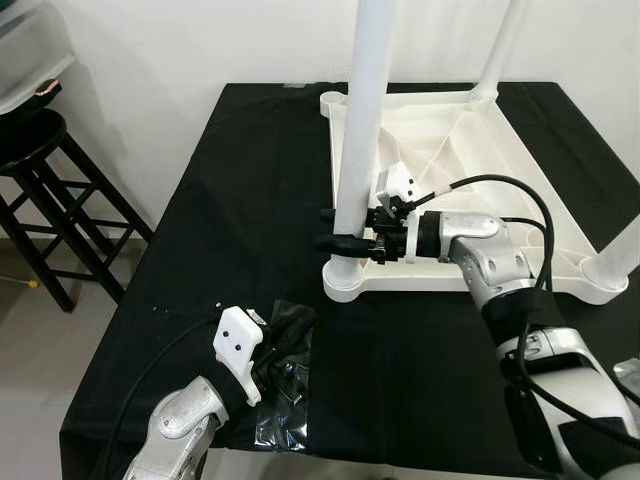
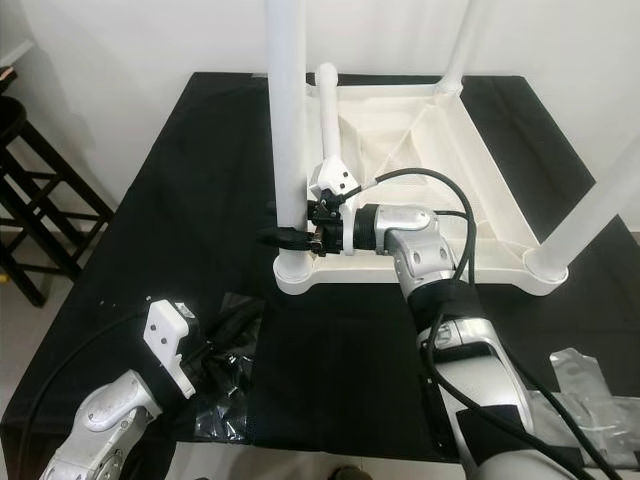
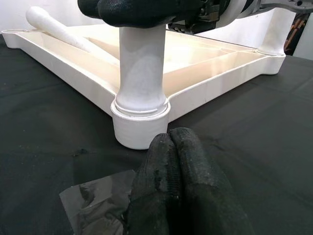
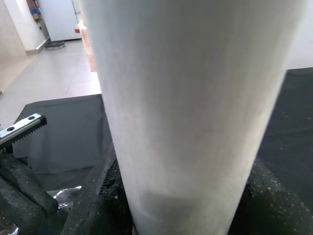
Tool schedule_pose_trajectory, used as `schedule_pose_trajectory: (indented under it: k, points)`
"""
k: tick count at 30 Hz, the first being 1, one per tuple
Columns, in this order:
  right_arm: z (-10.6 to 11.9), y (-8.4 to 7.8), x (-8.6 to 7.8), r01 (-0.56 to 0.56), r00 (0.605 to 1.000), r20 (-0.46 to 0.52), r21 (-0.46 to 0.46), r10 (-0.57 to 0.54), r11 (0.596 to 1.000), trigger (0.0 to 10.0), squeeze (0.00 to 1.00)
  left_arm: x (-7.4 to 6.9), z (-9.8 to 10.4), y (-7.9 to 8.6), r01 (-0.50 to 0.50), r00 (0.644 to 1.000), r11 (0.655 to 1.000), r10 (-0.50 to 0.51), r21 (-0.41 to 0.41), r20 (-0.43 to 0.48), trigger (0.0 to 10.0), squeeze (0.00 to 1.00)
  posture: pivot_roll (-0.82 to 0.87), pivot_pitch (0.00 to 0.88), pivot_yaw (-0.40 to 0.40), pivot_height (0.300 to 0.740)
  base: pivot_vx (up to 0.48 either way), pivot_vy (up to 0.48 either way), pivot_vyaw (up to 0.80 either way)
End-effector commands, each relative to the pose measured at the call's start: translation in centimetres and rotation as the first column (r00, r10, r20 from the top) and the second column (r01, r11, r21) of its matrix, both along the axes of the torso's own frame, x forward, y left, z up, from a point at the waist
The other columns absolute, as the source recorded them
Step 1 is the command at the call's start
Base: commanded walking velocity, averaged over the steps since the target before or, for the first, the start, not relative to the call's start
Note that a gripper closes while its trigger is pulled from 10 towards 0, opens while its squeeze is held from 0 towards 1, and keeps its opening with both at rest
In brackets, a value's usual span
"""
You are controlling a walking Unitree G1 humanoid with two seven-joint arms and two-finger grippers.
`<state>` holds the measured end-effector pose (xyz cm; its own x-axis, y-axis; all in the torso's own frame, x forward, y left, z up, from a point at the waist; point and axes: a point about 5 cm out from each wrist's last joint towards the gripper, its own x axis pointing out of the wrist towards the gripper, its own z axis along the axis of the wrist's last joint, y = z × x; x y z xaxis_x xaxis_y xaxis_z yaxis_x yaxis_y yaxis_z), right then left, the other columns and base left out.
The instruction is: Building children table
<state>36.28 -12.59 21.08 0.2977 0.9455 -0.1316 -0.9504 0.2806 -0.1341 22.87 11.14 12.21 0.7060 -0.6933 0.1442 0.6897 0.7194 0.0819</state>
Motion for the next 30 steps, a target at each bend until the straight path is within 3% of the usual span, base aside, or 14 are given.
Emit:
schedule_pose_trajectory:
  k: [1,5,8,10,11,13,14,15,16,22,25,26,29,30]
  points:
    - [-0.4,0.1,-0.2,-0.023,1.000,-0.014,0.033,0.024,0.999,0.0,0.00,-0.3,-0.5,-0.1,0.002,1.000,1.000,-0.002,0.000,-0.014,10.0,0.00,0.02,0.106,-0.001,0.740,0.000,0.000,0.00]
    - [-0.9,-0.9,-0.2,0.031,0.999,-0.012,0.037,-0.030,0.999,0.0,0.00,-0.3,-0.4,-0.1,0.003,1.000,1.000,-0.003,-0.001,-0.014,10.0,0.00,0.02,0.111,-0.001,0.740,0.000,0.000,0.00]
    - [-1.9,-1.8,-0.2,0.165,0.986,-0.012,0.027,-0.165,0.986,0.0,0.00,-0.4,-0.4,-0.1,0.003,1.000,1.000,-0.003,-0.003,-0.013,10.0,0.00,0.01,0.119,-0.003,0.740,0.000,0.000,0.00]
    - [-3.7,-2.3,-0.7,0.347,0.938,-0.021,0.006,-0.346,0.938,0.0,0.00,-0.4,-0.3,0.1,0.001,1.000,1.000,-0.001,-0.003,-0.011,10.0,0.00,0.01,0.123,-0.006,0.740,0.000,0.000,0.00]
    - [-3.7,-2.3,-0.7,0.347,0.938,-0.021,0.006,-0.346,0.938,0.0,0.00,-0.4,-0.3,0.1,0.001,1.000,1.000,-0.001,-0.003,-0.011,10.0,0.00,0.01,0.123,-0.006,0.740,0.000,0.000,0.00]
    - [-7.7,-1.3,-2.9,0.695,0.711,-0.150,0.004,-0.687,0.719,0.0,0.00,-0.4,-0.2,0.2,0.000,1.000,1.000,0.000,-0.002,-0.008,10.0,0.00,0.01,0.132,-0.006,0.740,0.000,0.000,0.00]
    - [-9.6,-0.6,-4.9,0.774,0.610,-0.223,-0.033,-0.760,0.632,0.0,0.00,-0.4,-0.2,0.3,0.000,1.000,1.000,0.000,-0.001,-0.008,10.0,0.00,0.02,0.133,-0.001,0.740,0.000,0.000,0.00]
    - [-9.6,-0.6,-4.9,0.774,0.610,-0.223,-0.033,-0.760,0.632,0.0,0.00,-0.4,-0.2,0.3,0.000,1.000,1.000,0.000,-0.001,-0.008,10.0,0.00,0.02,0.133,-0.001,0.740,0.000,0.000,0.00]
    - [-9.8,-0.1,-6.0,0.801,0.580,-0.191,-0.039,-0.792,0.597,0.0,0.00,-0.4,-0.2,0.3,0.000,1.000,1.000,0.000,0.000,-0.007,10.0,0.00,0.02,0.133,0.003,0.740,0.000,0.000,0.00]
    - [-7.7,-0.8,-4.7,0.734,0.673,-0.115,-0.014,-0.731,0.679,0.0,0.00,-0.3,-0.2,0.4,0.008,1.000,1.000,-0.008,0.001,-0.013,10.0,0.00,0.03,0.128,0.007,0.740,0.000,0.000,0.00]
    - [-7.5,-1.3,-3.9,0.752,0.651,-0.126,-0.022,-0.748,0.659,0.1,0.00,-0.3,-0.1,0.5,-0.001,1.000,1.000,0.001,0.005,-0.008,10.0,0.00,0.04,0.129,0.010,0.740,0.000,0.000,0.00]
    - [-7.3,-1.4,-3.6,0.767,0.635,-0.128,-0.014,-0.762,0.642,10.0,0.00,-0.3,-0.1,0.5,-0.007,1.000,1.000,0.007,0.005,-0.007,10.0,0.00,0.05,0.128,0.010,0.740,0.000,0.000,0.00]
    - [-5.7,-1.2,-3.2,0.767,0.641,-0.092,0.023,-0.762,0.642,10.0,0.00,-0.4,-0.1,0.5,-0.011,1.000,1.000,0.011,0.004,-0.007,10.0,0.00,0.05,0.130,0.011,0.740,0.000,0.000,0.00]
    - [-4.9,-1.1,-2.9,0.755,0.656,-0.076,0.043,-0.751,0.654,10.0,0.81,-0.4,-0.1,0.4,-0.009,1.000,1.000,0.009,0.004,-0.007,10.0,0.00,0.05,0.132,0.013,0.740,0.000,0.000,0.00]
